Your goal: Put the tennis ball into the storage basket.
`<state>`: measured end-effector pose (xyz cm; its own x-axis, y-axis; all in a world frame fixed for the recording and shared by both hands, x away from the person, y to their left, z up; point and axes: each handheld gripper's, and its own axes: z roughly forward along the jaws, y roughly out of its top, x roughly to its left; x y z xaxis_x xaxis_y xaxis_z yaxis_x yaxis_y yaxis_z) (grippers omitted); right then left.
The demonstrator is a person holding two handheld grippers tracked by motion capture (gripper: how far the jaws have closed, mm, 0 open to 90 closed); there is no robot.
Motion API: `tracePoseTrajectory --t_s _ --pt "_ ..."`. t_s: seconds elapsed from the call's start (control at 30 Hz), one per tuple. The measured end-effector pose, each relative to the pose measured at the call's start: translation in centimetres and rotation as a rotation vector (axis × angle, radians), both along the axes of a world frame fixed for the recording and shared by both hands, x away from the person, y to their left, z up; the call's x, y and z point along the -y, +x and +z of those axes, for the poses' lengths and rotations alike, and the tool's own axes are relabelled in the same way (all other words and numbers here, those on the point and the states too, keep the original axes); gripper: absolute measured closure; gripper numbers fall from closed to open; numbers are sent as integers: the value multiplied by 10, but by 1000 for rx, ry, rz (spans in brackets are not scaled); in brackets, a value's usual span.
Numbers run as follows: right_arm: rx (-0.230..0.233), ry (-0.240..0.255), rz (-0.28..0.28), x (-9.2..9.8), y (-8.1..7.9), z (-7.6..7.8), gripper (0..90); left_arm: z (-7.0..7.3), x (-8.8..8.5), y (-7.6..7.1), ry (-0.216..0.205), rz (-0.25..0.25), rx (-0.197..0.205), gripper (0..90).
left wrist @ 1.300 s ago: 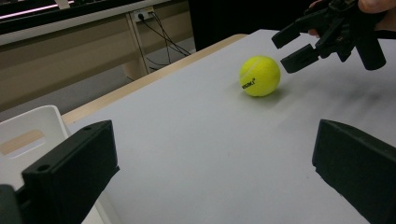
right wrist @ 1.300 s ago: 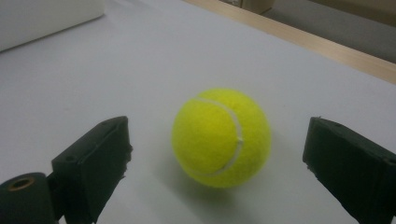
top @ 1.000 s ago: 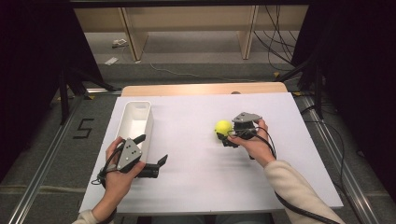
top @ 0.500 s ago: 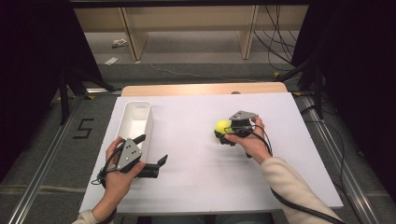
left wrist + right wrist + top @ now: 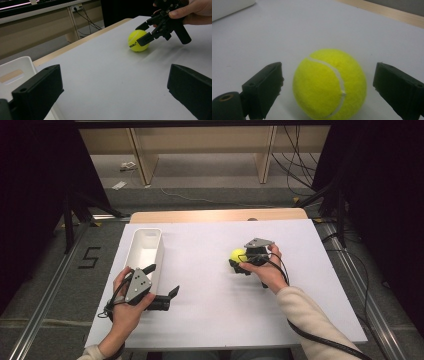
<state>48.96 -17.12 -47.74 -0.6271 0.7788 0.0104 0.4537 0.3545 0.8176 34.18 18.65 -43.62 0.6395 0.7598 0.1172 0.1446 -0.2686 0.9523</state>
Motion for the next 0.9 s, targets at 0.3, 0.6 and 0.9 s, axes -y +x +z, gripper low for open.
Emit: tracePoseTrajectory --t_s 0.3,0.6,0.9 --pt "-17 -4 -1 -5 4 -6 100 0 0 0 -3 0 0 0" --pt "-21 -2 -8 -4 8 -9 109 0 0 0 -5 -3 -1 0" --pt "-35 17 -16 -4 10 -12 123 0 0 0 -2 -3 -1 0"
